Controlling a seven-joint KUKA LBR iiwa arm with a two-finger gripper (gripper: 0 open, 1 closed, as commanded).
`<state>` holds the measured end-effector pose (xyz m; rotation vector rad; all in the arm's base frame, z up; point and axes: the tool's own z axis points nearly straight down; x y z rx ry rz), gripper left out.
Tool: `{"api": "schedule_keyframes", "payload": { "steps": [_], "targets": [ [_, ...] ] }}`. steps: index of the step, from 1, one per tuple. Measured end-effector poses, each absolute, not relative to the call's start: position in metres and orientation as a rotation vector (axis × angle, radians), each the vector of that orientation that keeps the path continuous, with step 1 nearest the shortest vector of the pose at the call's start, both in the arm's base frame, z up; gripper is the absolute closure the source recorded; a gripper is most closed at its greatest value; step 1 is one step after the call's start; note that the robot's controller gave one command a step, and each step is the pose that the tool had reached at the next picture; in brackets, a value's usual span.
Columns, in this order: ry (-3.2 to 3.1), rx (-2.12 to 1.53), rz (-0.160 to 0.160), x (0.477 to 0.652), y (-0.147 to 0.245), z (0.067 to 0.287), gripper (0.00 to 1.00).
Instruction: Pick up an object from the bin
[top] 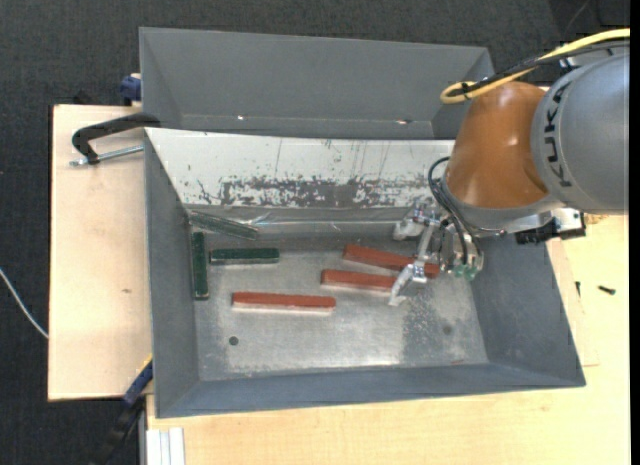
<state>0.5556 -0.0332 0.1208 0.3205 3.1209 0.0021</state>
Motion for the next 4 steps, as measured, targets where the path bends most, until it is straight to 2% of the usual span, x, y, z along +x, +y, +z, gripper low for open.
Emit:
{"api": "schedule_keyframes", "payload": {
  "steps": [1,2,4],
  "targets": [
    [3.132,0.194,0.002,0.5662,-0.0144,0.0809,0.0],
    [3.134,0.178,0.001,0.5652,-0.014,0.0795,1.0],
    [3.136,0.178,0.001,0.5647,-0.0139,0.0816,1.0]
  ]
}}
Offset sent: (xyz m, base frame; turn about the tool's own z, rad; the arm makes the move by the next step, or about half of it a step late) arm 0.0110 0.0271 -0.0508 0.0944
